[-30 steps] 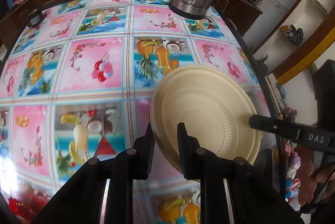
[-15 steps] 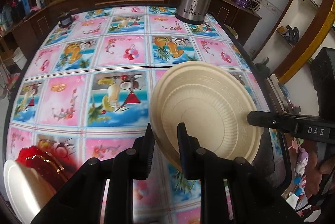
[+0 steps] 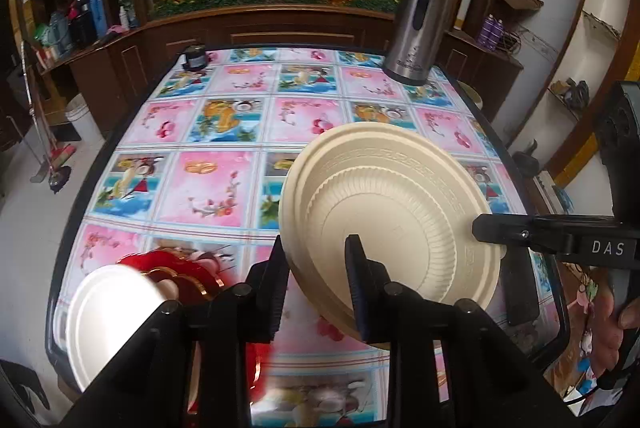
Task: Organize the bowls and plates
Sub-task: 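Lift and carry the small beige bowl to the stack with the left gripper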
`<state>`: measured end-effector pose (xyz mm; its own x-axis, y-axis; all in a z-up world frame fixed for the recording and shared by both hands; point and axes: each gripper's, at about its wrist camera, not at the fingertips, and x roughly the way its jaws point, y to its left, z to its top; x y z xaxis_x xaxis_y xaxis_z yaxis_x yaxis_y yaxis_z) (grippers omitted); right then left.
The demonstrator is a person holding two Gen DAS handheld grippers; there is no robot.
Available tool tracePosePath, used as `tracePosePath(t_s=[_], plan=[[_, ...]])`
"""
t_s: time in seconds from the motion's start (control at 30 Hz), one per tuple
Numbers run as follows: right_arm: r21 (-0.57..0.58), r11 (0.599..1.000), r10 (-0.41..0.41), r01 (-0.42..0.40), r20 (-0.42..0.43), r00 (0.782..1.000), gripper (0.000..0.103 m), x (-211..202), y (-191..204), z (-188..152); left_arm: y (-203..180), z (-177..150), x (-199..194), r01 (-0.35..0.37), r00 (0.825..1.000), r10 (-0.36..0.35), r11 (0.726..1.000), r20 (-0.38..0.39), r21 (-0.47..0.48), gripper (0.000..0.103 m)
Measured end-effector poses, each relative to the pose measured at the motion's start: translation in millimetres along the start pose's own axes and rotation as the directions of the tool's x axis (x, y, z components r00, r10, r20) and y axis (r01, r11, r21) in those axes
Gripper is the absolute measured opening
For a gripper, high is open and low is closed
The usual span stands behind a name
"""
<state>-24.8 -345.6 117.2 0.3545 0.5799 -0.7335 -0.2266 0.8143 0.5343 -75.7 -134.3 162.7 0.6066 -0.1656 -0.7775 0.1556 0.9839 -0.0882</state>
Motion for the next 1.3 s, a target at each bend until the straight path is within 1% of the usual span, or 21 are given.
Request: tracePosePath(t_s=[0.17,0.37,0.57,0.73,0.93,1.07,1.3], plan=[[-0.052,0.998,0.037,-0.037,-0.009,0.999,0.018,10.0,34.9,-0.2,26.7,-8.9,-23.2,-0.046,0.998,0.048,0.998,0.03,-0.042,0.027],[-0.116,0.989,0.082,-0.086,-0.036,0.996,0.018,27.4,75.8,0.2,64.3,-24.2,-47.7,-0.09,0.994,0.096,0.99,0.047,-0.109,0.027],[-0.205,0.969,0.123,-0.135,-0.069,0.99,0.019,46.1,122.2,0.7,106.9,-46.9,-68.0,-0.133,0.989,0.145,0.97,0.043,-0.202,0.027],[-0.272,0.948,0.141,-0.164,-0.103,0.985,0.019,66.7,158.3,-2.2,134.0,-58.5,-79.6,-0.166,0.982,0.183,0.953,0.043,-0.254,0.027],[-0.313,0.933,0.135,-0.176,-0.15,0.979,0.019,94.2,179.6,-8.9,158.0,-77.9,-83.2,-0.186,0.98,0.2,0.935,0.018,-0.302,0.027],[-0.341,0.923,0.123,-0.178,-0.178,0.976,0.019,109.6,190.6,-15.1,171.7,-91.8,-76.3,-0.192,0.98,0.199,0.925,-0.011,-0.327,0.027],[-0.364,0.918,0.079,-0.154,-0.214,0.974,0.019,128.6,194.8,-24.1,177.3,-106.8,-64.9,-0.192,0.981,0.189,0.923,-0.041,-0.333,0.027]])
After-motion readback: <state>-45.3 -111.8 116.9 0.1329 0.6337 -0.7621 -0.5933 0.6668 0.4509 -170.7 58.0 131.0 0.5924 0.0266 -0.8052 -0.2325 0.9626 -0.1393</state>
